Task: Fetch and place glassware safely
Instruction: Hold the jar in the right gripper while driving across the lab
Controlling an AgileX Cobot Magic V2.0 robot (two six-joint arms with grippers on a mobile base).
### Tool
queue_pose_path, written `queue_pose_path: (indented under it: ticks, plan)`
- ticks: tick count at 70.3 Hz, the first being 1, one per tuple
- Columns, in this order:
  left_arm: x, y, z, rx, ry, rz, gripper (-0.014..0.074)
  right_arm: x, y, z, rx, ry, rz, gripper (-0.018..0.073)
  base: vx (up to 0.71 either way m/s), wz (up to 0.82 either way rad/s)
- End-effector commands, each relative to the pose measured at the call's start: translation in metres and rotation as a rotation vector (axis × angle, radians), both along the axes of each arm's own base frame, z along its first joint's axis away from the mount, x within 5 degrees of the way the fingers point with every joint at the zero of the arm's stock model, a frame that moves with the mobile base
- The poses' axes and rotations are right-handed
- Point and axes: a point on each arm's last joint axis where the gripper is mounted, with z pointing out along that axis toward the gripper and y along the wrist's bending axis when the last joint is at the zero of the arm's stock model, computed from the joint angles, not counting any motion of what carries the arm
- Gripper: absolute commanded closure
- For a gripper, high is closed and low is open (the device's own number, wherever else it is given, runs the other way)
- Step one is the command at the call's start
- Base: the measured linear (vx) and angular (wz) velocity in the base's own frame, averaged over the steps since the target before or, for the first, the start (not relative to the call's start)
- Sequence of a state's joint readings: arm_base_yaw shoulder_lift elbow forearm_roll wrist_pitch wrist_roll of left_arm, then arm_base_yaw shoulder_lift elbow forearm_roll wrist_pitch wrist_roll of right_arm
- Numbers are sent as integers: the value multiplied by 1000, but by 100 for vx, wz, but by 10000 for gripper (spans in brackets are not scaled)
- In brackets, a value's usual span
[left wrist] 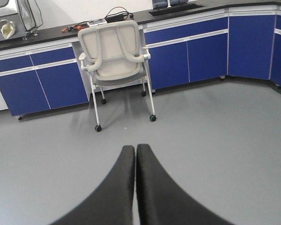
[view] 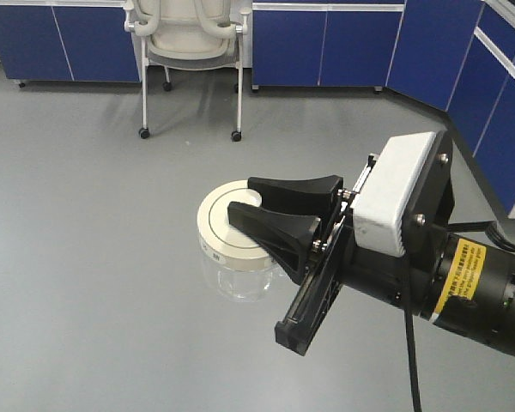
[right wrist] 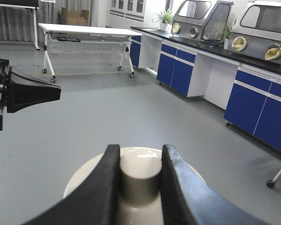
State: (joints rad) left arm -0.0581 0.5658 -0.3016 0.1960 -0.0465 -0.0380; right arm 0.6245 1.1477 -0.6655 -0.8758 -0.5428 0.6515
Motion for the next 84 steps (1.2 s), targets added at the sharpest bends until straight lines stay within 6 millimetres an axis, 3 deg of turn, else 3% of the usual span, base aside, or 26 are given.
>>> queue_pose_path:
  ticks: [1, 84]
  plan:
    - [1, -2, 15, -24, -94, -17, 603, -6, 0, 23, 100, -62, 42, 563, 61, 6]
    - [1, -2, 15, -24, -93, -16, 603, -6, 0, 22, 99, -61, 41, 563, 55, -1]
